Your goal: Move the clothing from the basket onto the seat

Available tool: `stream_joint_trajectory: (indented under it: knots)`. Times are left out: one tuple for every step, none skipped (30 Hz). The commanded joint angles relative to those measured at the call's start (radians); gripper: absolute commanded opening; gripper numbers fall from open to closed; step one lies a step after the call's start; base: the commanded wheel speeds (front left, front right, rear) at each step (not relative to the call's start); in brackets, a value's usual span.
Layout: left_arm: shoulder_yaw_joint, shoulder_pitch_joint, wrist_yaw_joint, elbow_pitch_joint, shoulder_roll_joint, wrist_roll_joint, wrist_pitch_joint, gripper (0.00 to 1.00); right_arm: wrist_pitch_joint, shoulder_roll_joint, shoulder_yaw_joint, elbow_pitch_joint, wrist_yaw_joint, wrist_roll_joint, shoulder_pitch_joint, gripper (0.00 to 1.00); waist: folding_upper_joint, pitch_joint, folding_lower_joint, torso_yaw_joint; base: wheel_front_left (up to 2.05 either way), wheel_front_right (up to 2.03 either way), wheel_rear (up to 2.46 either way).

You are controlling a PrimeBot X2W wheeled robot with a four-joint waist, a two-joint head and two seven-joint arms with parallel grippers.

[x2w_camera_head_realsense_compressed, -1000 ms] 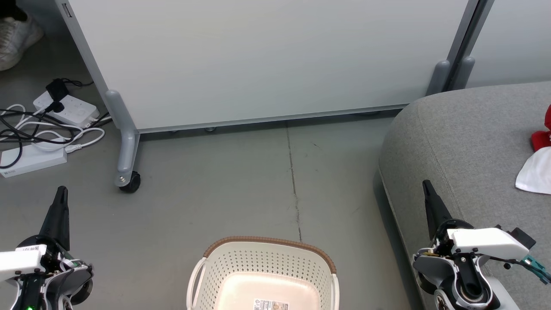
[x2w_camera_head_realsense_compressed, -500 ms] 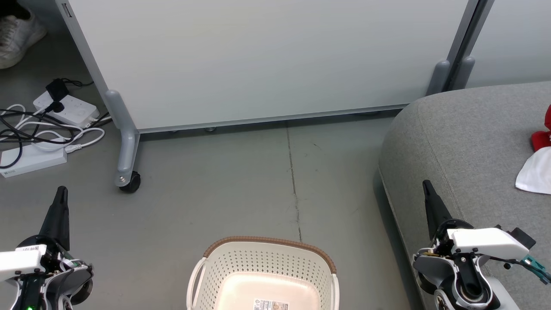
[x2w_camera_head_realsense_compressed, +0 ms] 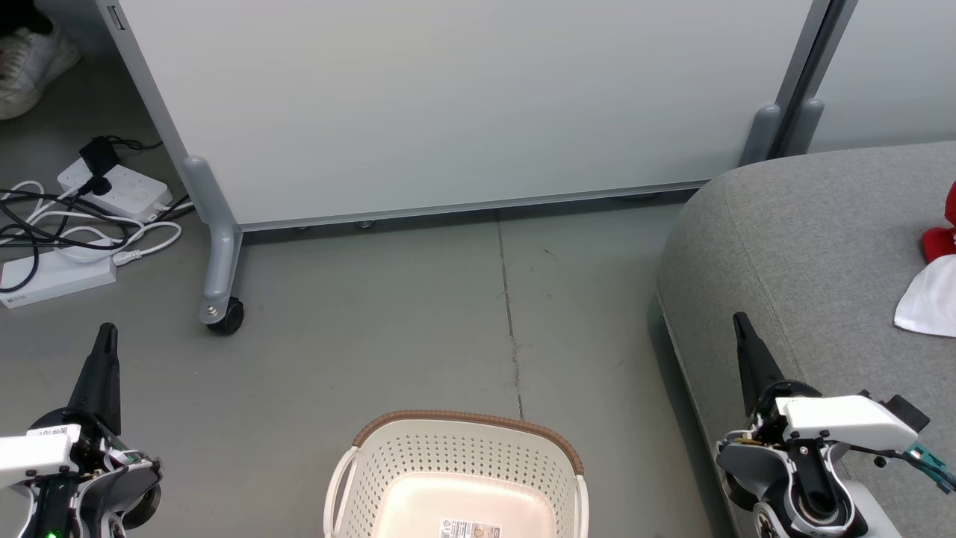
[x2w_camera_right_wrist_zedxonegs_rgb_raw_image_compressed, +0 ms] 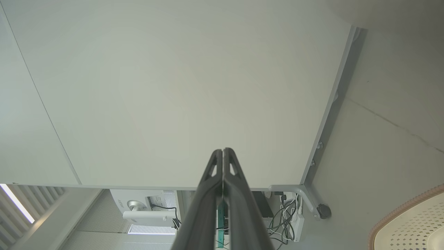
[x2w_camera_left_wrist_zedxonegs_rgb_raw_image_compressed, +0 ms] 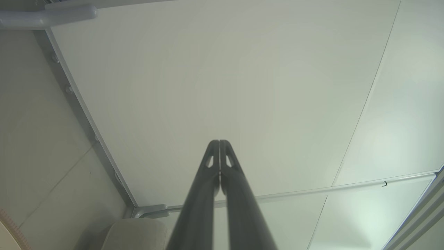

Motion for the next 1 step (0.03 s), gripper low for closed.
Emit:
stream_joint_trajectory:
  knots:
    - [0.002,-0.011,-0.004,-0.003,0.008,-0.003,0.001,0.00,0.000,-0.009,-0.003,-0.001,0.003,0.003,-0.004,0.00,-0.0001,0.000,0.0000,0.000,0.00,0.00,0.00]
